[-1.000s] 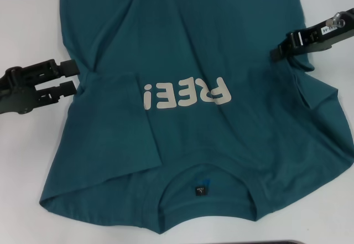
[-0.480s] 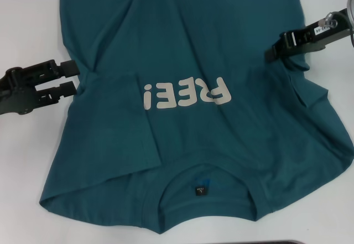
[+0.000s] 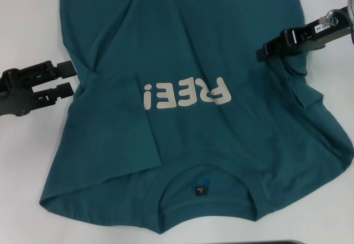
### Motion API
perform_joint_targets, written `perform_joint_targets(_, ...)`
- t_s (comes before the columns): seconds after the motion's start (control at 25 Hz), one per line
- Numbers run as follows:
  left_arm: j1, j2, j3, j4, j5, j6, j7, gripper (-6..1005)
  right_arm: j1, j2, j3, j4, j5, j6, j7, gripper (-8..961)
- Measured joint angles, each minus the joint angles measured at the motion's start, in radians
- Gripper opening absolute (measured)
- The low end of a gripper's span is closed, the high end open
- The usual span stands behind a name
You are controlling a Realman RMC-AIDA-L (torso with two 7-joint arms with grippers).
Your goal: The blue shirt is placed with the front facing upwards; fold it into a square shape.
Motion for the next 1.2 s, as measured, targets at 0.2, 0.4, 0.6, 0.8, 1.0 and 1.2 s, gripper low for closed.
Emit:
perform_joint_targets(0.2,0.0,0.001,-0.001,0.008,0.002,0.0,0.0,779,0.01,0.004,0.038,0.011,0.003,0.014,0.001,358)
perform_joint_targets(0.4,0.001,0.003,-0.001,0.01,0.002,0.0,0.0,779,0.027,0.007,0.05,0.05,0.012,0.035,0.0,538)
perform_joint_targets(0.6,0.0,0.005,-0.001,0.01,0.002,0.0,0.0,779,0.055,0.013,0.036,0.108,0.017,0.058,-0.01,831)
perform_joint_targets(0.8,0.001,0.005,-0.001,0.009,0.002,-0.001,0.0,779,0.074,0.012,0.001,0.128,0.011,0.054,-0.008,916)
perform_joint_targets(1.0,0.004,0.005,-0.001,0.009,0.002,-0.007,0.0,779,0.075,0.01,-0.005,0.129,0.011,0.048,-0.005,915)
perform_joint_targets(1.2,0.005,0.005,-0.001,0.009,0.002,-0.009,0.0,779,0.084,0.003,-0.043,0.121,0.01,-0.005,-0.012,915)
